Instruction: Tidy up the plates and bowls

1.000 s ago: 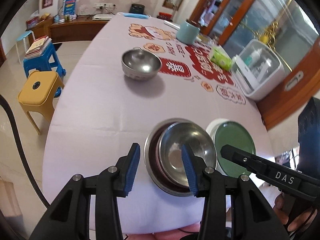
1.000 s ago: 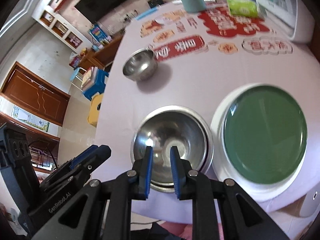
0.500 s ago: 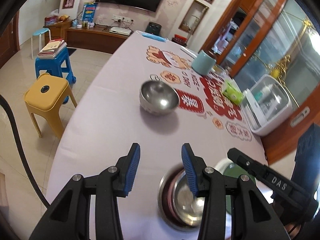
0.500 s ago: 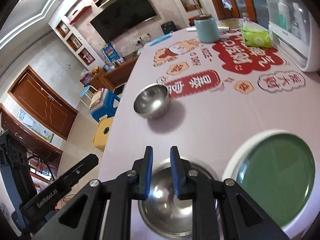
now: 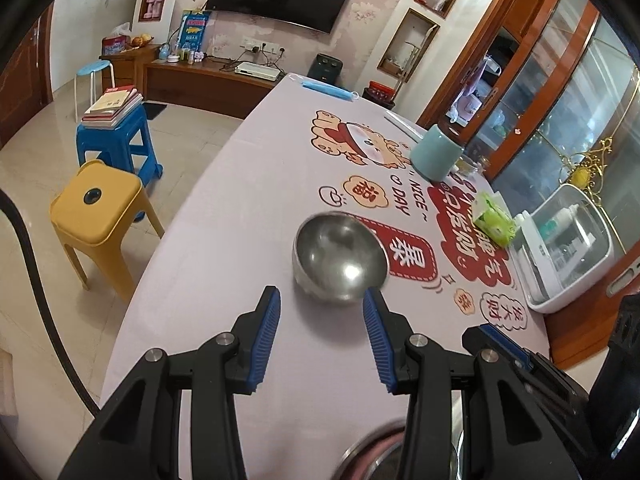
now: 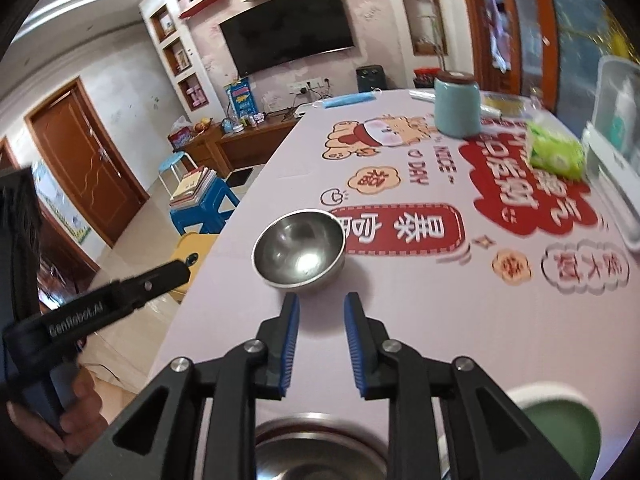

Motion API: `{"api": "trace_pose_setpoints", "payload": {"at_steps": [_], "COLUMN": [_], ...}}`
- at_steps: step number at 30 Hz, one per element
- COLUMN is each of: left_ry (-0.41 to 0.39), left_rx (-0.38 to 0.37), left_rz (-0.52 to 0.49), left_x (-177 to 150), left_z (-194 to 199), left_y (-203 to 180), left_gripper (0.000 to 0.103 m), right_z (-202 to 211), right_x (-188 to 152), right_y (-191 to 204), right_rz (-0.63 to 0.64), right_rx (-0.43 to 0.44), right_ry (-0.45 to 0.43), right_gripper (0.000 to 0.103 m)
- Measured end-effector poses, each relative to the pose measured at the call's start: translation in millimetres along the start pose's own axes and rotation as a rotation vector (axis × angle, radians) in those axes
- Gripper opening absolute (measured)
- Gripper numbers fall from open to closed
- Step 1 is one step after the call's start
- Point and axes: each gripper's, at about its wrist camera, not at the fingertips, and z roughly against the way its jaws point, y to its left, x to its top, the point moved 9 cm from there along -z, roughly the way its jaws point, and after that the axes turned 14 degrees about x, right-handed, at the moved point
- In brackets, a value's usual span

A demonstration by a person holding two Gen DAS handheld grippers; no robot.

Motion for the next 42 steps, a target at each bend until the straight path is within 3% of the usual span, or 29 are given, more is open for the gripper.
{"api": "trace_pose_setpoints", "payload": {"at_steps": [12,20,30,33,37,42], "left_ry": [0.073,0.158,0.23,0.239,0.26,0.289], "left_rx": [0.044,0.07,0.056,0.041,0.028,0.034], "left_rz": [-0.005,-0.031,-0.022,-0.011,-0.009,0.004], "left_x": [13,-1,-16,-18,-21,-27], "left_z": [-64,-110,-140,-142,-147,-152], "left_y": [-11,-20,-25,-25,-27,-29], "left_gripper": [0.049,0.052,0.051,0.048,0.035,0.025], "right_z": [-51,-84,-105,-109,-114,-116], "right_x": [12,6,-1,-1,-5,-8], "right_y": [-8,-24,-39,-43,-46,-48], "right_rz": [0.097,0.042,-0.053,-0.073,-0.098,-0.122], "right_rx": [0.045,0.067,0.102,0.099,0.109,0.115], "right_ry": [0.015,0.078,0.122,0.131,0.153,0.169], "right_gripper": [0.042,0.045,0.045,0.045,0.044,0.031]}}
